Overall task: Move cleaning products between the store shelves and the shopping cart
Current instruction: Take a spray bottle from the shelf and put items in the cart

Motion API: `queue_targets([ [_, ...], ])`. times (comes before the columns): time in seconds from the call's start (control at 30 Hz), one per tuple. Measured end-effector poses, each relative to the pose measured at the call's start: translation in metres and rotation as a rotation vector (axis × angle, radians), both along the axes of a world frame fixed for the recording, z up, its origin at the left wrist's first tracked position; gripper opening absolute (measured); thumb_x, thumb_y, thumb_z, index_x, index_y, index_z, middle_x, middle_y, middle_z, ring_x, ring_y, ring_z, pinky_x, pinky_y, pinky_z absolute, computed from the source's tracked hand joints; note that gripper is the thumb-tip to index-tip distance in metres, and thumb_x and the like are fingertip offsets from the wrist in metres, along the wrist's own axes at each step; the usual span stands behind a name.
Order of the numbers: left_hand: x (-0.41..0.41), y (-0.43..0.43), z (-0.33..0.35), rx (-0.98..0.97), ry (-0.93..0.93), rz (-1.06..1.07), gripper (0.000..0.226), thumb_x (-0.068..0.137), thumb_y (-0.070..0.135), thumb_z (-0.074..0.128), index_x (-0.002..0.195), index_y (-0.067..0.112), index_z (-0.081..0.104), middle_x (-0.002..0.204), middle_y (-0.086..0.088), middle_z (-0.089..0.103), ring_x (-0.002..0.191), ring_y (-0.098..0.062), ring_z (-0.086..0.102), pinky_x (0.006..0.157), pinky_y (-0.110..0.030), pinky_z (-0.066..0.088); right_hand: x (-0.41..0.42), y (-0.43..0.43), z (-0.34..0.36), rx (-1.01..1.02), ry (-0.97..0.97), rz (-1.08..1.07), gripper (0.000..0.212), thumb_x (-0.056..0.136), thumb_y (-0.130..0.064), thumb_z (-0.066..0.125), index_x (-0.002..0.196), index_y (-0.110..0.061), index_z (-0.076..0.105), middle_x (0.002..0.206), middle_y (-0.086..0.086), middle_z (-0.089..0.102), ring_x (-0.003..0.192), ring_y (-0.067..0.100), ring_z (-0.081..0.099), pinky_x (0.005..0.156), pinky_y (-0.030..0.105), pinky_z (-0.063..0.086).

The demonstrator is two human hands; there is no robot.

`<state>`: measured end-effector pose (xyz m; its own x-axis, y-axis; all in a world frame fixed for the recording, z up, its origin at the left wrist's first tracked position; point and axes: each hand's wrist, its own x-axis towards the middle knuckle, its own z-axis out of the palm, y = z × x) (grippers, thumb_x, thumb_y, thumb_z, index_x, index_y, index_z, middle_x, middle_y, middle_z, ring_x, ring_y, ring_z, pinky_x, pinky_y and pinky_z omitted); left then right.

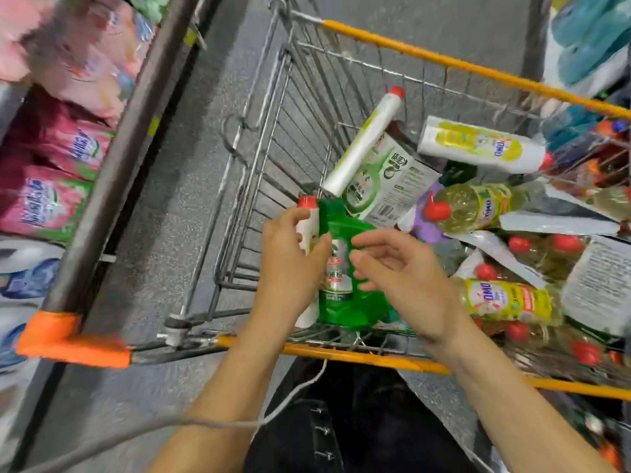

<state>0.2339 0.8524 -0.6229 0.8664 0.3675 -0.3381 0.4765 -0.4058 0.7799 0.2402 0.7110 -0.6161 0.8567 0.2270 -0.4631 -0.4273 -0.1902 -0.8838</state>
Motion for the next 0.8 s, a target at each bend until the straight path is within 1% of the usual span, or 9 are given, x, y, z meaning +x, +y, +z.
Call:
queue_targets([
  [0.03, -0.002, 0.001, -0.006, 0.076, 0.011, 0.004, 0.040, 0.091, 0.011, 0.062, 0.128, 0.011, 0.049, 0.127, -0.007, 0.046, 0.106, -0.018, 0.052, 0.090, -0.023, 0.043, 0.003, 0.005, -0.011, -0.022, 0.022, 0.033, 0.015, 0.091, -0.011, 0.063, 0.098, -0.025, 0.064, 0.097, 0.009, 0.065, 0.091, 0.024, 0.065, 0.080, 0.038, 0.056],
  [0.1, -0.005, 0.001, -0.016, 0.156, 0.048, -0.011, 0.045, 0.094, 0.008, 0.054, 0.137, 0.006, 0.040, 0.133, -0.013, 0.037, 0.110, -0.022, 0.047, 0.081, -0.014, 0.031, 0.008, 0.016, -0.035, -0.091, 0.047, 0.088, 0.018, 0.095, -0.012, 0.059, 0.108, -0.024, 0.062, 0.102, 0.003, 0.063, 0.097, 0.021, 0.064, 0.088, 0.042, 0.055],
  [0.17, -0.008, 0.000, -0.030, 0.177, 0.164, -0.044, 0.046, 0.096, 0.009, 0.049, 0.140, 0.002, 0.033, 0.139, -0.017, 0.034, 0.117, -0.025, 0.040, 0.073, -0.011, 0.022, 0.014, 0.028, -0.057, -0.136, 0.088, 0.132, 0.026, 0.096, -0.013, 0.055, 0.121, -0.021, 0.056, 0.107, -0.002, 0.060, 0.098, 0.015, 0.061, 0.089, 0.039, 0.054],
  [0.23, -0.008, -0.001, -0.045, 0.177, 0.265, -0.080, 0.044, 0.097, 0.006, 0.045, 0.138, -0.001, 0.032, 0.138, -0.019, 0.036, 0.122, -0.028, 0.036, 0.072, -0.014, 0.021, 0.019, 0.038, -0.073, -0.152, 0.152, 0.164, 0.036, 0.096, -0.012, 0.054, 0.131, -0.020, 0.048, 0.103, -0.011, 0.055, 0.093, 0.009, 0.057, 0.078, 0.028, 0.052],
  [0.3, -0.008, -0.003, -0.056, 0.152, 0.352, -0.117, 0.045, 0.095, 0.002, 0.044, 0.138, -0.001, 0.033, 0.135, -0.020, 0.038, 0.121, -0.030, 0.037, 0.080, -0.022, 0.030, 0.024, 0.044, -0.086, -0.154, 0.203, 0.188, 0.047, 0.094, -0.010, 0.057, 0.137, -0.018, 0.042, 0.099, -0.013, 0.052, 0.096, 0.011, 0.056, 0.078, 0.028, 0.050],
  [0.4, -0.007, -0.005, -0.062, 0.147, 0.440, -0.139, 0.045, 0.092, 0.000, 0.047, 0.135, 0.000, 0.034, 0.131, -0.019, 0.038, 0.117, -0.034, 0.043, 0.089, -0.038, 0.040, 0.027, 0.050, -0.101, -0.172, 0.210, 0.231, 0.056, 0.088, -0.008, 0.065, 0.137, -0.014, 0.040, 0.102, -0.005, 0.056, 0.105, 0.021, 0.058, 0.095, 0.041, 0.050],
  [0.53, -0.006, -0.002, -0.072, 0.141, 0.382, -0.107, 0.038, 0.089, -0.002, 0.050, 0.127, -0.001, 0.044, 0.121, -0.019, 0.048, 0.110, -0.036, 0.050, 0.089, -0.043, 0.046, 0.029, 0.061, -0.109, -0.235, 0.148, 0.271, 0.043, 0.082, -0.013, 0.072, 0.119, -0.010, 0.050, 0.100, 0.004, 0.058, 0.097, 0.025, 0.060, 0.079, 0.034, 0.048],
  [0.67, -0.007, 0.007, -0.070, 0.066, 0.376, -0.061, 0.042, 0.085, -0.007, 0.043, 0.126, 0.004, 0.046, 0.116, -0.018, 0.054, 0.106, -0.033, 0.054, 0.088, -0.044, 0.047, 0.025, 0.073, -0.116, -0.340, 0.061, 0.269, 0.054, 0.074, -0.027, 0.079, 0.112, -0.006, 0.049, 0.112, 0.015, 0.055, 0.108, 0.033, 0.053, 0.089, 0.047, 0.048],
  [0.8, -0.007, 0.007, -0.067, 0.039, 0.323, -0.007, 0.034, 0.089, -0.004, 0.041, 0.121, 0.004, 0.050, 0.115, -0.017, 0.057, 0.105, -0.031, 0.055, 0.089, -0.043, 0.047, 0.019, 0.079, -0.115, -0.481, -0.023, 0.236, 0.051, 0.079, -0.027, 0.074, 0.115, -0.003, 0.048, 0.114, 0.015, 0.049, 0.109, 0.033, 0.048, 0.089, 0.043, 0.044],
])
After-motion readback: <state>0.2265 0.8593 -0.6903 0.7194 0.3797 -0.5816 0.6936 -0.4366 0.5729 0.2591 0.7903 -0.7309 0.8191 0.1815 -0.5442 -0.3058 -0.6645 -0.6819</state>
